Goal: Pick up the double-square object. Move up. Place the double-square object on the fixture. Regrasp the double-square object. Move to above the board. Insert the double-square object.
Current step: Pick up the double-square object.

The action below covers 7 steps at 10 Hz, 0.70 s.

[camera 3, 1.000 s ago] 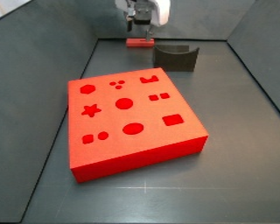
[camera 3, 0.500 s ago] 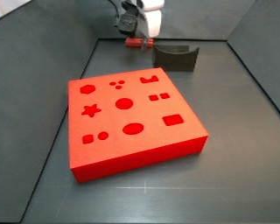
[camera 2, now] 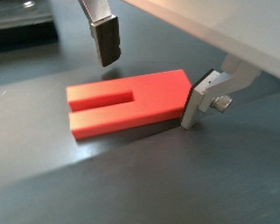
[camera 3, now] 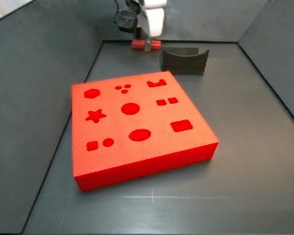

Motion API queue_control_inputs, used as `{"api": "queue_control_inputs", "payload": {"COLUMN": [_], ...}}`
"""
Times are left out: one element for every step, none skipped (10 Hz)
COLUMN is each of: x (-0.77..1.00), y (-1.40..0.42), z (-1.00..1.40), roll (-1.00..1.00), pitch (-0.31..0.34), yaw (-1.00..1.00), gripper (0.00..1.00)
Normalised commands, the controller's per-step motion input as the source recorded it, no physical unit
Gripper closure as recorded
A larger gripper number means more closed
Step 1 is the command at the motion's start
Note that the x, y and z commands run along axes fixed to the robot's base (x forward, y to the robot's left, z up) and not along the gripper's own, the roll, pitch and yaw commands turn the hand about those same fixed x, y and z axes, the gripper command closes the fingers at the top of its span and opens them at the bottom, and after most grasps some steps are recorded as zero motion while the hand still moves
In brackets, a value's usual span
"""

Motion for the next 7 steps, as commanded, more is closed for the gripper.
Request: {"api": "queue_control_inputs", "payload": {"x": [-0.03,0.0,0.11,0.15,0.12,-0.35,-0.3], "y": [0.0,0.0,-0.04,-0.1,-0.02,0.0,0.0], "z": [-0.74,-0.72,-0.69,-0.77,0.0,-0.57,-0.65], "roll": [-0.04,-0.04,-0.07,-0.11,0.09,-0.18,-0.18], "pitch": [-0.173,-0.171,-0.153,-0.113,0.093,-0.22,-0.141], "yaw": [-1.0,-1.0,-0.79,-0.63,0.0,0.0,0.11], "gripper": [0.0,0.0,0.0,0.0,0.0,0.0,0.0]}}
